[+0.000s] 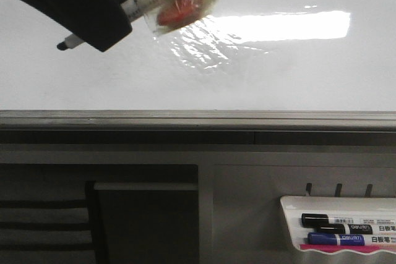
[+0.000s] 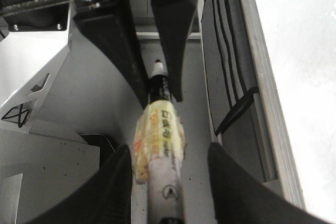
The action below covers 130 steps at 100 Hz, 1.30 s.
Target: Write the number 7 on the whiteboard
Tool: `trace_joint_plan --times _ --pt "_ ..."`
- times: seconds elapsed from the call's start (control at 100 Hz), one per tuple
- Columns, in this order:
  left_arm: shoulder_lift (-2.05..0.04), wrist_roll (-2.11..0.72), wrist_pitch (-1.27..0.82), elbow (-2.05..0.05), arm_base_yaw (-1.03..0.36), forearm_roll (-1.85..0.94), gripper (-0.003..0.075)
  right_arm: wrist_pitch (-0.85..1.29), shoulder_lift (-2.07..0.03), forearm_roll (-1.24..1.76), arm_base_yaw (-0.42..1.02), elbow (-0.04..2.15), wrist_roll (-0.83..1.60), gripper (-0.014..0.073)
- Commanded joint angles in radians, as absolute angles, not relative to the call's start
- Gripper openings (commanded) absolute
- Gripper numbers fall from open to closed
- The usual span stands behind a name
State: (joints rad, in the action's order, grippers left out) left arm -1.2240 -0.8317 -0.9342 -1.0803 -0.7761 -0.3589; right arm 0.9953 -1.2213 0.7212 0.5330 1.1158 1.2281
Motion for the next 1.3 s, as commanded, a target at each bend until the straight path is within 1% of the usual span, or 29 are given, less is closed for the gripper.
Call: trace_joint_plan --times 0.0,0.5,0.55,0.77,0.87,0.93,0.99,1.0,1.01,1.04,1.06,1.07,1.08,1.17,1.21,1.29 --pt "-1.198 -0.835 -0.883 -1.115 -0.785 -0.385 -0.0020 0.982 -1.205 0.770 0.536 1.148 1.243 0.0279" --pt "-1.198 -0.859 -0.873 -1.115 -0.785 -0.385 -0.0020 0.999 -1.214 0.772 0.536 1.148 1.241 0.0271" --pt "-1.198 -0.859 -0.873 -1.115 -0.785 -0.385 -0.0020 1.001 -1.214 0.772 0.536 1.148 1.241 0.0239" --pt "-1.198 -0.859 -0.864 -1.115 -0.785 -0.385 -0.0020 1.004 -1.214 0.772 0.536 1.148 1.241 0.0013" --pt "-1.198 -0.859 -0.862 -1.115 -0.785 -0.385 -0.0015 1.010 -1.214 0.772 0.536 1.148 1.241 -0.0041" --pt "-1.198 -0.859 -0.860 -1.115 -0.785 -0.385 0.0021 1.017 -1.214 0.772 0.536 1.148 1.241 -0.0055" --pt "-1.198 -0.859 -0.859 -1.115 -0.785 -0.385 0.0111 1.022 -1.214 0.772 0.536 1.148 1.241 -0.0055" --pt "-1.198 -0.859 -0.859 -1.115 -0.785 -0.385 0.0111 1.024 -1.214 0.772 0.536 1.148 1.241 -0.0055" --pt "-1.198 -0.859 -0.857 -1.115 -0.785 -0.385 0.0145 1.024 -1.214 0.772 0.536 1.148 1.241 -0.0055" --pt "-1.198 -0.859 -0.857 -1.115 -0.785 -0.385 0.0181 1.028 -1.214 0.772 0.536 1.148 1.241 -0.0055" --pt "-1.198 -0.859 -0.855 -1.115 -0.785 -0.385 0.0232 1.028 -1.214 0.772 0.536 1.148 1.241 -0.0055" --pt "-1.198 -0.859 -0.855 -1.115 -0.785 -0.385 0.0232 1.029 -1.214 0.772 0.536 1.148 1.241 -0.0055" --pt "-1.198 -0.859 -0.855 -1.115 -0.785 -0.385 0.0269 1.029 -1.214 0.772 0.536 1.148 1.241 -0.0055" --pt "-1.198 -0.857 -0.846 -1.115 -0.785 -0.385 0.0381 1.031 -1.214 0.772 0.536 1.148 1.241 -0.0055" --pt "-1.194 -0.857 -0.846 -1.115 -0.785 -0.383 0.0402 1.031 -1.214 0.772 0.536 1.148 1.239 -0.0055" --pt "-1.176 -0.839 -0.853 -1.129 -0.785 -0.376 0.0399 1.029 -1.212 0.757 0.536 1.152 1.205 -0.0055"
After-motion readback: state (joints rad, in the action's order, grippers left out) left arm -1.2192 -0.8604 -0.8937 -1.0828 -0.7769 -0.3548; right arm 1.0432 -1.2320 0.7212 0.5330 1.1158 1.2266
